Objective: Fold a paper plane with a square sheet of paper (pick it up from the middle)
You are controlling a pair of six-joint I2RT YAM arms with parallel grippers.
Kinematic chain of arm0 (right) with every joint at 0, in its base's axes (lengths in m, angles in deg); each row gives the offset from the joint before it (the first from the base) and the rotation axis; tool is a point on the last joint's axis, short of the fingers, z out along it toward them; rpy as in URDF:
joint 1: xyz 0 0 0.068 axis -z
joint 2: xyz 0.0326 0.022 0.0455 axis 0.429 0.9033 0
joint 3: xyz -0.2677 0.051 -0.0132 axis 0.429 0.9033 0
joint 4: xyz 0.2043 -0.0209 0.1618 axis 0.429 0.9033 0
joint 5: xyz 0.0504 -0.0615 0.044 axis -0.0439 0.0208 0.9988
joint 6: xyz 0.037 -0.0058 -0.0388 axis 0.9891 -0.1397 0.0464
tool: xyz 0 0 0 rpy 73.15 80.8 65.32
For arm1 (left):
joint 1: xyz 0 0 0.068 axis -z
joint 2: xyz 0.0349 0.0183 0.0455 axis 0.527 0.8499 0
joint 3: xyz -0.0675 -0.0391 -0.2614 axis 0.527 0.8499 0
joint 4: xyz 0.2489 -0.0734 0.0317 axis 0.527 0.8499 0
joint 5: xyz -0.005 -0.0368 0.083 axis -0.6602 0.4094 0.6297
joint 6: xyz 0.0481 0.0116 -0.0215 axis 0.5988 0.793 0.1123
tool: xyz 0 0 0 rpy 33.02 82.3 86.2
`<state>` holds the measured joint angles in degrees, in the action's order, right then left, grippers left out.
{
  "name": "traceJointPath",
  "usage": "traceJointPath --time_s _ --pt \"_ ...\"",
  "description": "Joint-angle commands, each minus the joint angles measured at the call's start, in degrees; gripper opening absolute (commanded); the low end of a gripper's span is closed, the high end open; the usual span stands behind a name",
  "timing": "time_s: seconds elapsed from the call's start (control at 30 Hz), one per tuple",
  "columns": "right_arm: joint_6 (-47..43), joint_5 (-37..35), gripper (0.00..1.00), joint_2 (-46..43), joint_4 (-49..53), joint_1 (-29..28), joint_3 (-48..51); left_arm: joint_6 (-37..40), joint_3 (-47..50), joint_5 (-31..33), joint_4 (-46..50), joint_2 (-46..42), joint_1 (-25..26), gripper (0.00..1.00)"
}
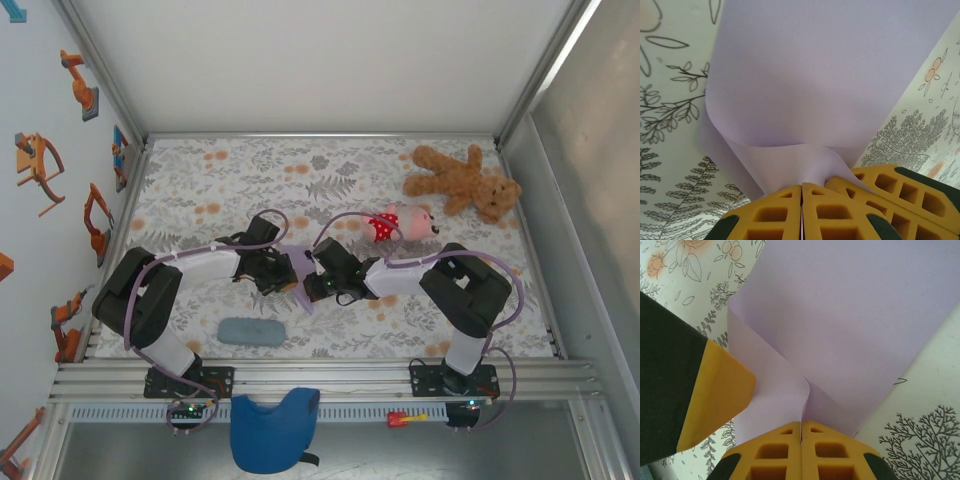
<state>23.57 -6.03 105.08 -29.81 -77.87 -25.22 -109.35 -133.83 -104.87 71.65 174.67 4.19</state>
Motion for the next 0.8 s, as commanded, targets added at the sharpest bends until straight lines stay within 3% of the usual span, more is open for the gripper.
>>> traceJointPath --time_s 0.0,0.77 --pt "0.14 -0.15 0.0 1.65 2.86 0.44 -0.73 -0.03 0.81 1.63 1.93 0.44 0.25 0.09" --pt "0.34 0.11 0.0 1.17 3.03 0.52 -1.12 -0.17 1.4 4.23 3.53 0.33 0.3 0.09"
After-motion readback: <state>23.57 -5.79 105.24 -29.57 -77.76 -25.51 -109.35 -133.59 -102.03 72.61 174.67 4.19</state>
